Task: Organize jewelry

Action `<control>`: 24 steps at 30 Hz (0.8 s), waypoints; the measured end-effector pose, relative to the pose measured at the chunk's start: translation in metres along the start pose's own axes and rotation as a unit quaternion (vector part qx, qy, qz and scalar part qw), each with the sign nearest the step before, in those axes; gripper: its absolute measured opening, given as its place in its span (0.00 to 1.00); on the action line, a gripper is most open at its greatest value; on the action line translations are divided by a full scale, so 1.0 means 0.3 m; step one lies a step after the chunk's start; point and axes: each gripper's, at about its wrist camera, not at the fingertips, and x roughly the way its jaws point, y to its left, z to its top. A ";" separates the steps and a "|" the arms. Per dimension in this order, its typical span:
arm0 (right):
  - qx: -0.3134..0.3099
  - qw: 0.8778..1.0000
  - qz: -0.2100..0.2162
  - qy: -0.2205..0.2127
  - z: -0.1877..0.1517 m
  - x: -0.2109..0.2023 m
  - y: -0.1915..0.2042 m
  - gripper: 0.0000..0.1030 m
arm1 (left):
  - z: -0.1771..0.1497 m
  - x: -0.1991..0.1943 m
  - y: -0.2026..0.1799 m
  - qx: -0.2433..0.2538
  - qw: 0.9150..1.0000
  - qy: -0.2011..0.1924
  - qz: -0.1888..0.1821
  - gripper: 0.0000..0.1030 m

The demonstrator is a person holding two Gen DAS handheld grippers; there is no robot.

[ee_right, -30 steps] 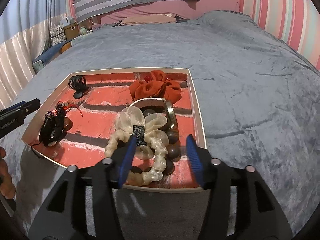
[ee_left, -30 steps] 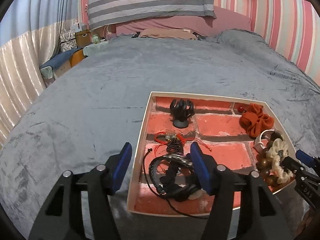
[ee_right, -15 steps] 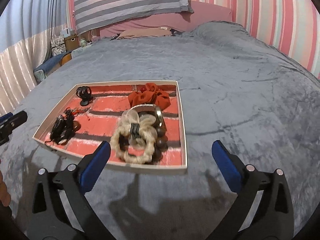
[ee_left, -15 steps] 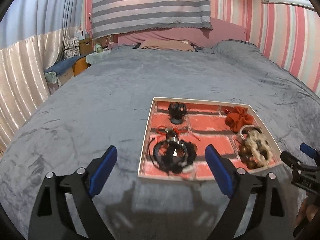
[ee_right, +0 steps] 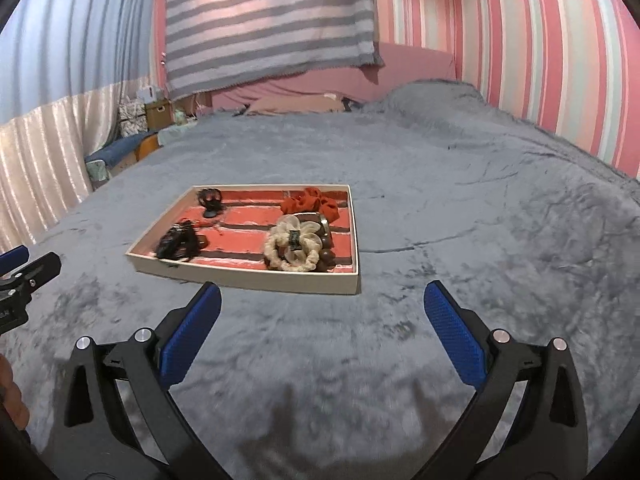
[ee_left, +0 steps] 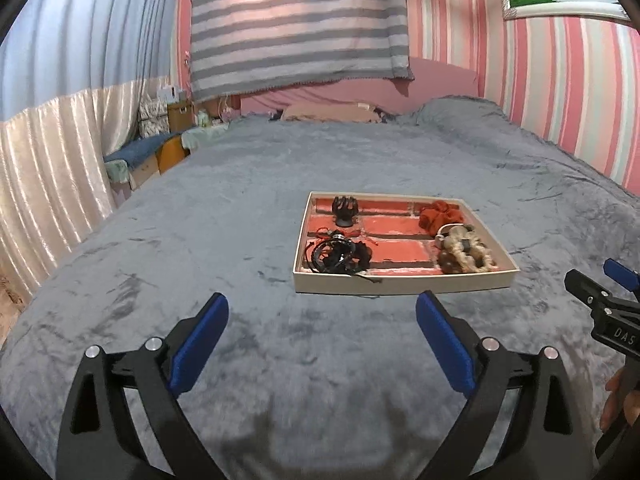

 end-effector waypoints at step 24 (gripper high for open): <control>-0.004 0.997 -0.029 -0.067 -0.208 -0.463 -0.008 0.96 | -0.185 -0.418 -0.090 0.016 0.995 -0.098 0.006 0.95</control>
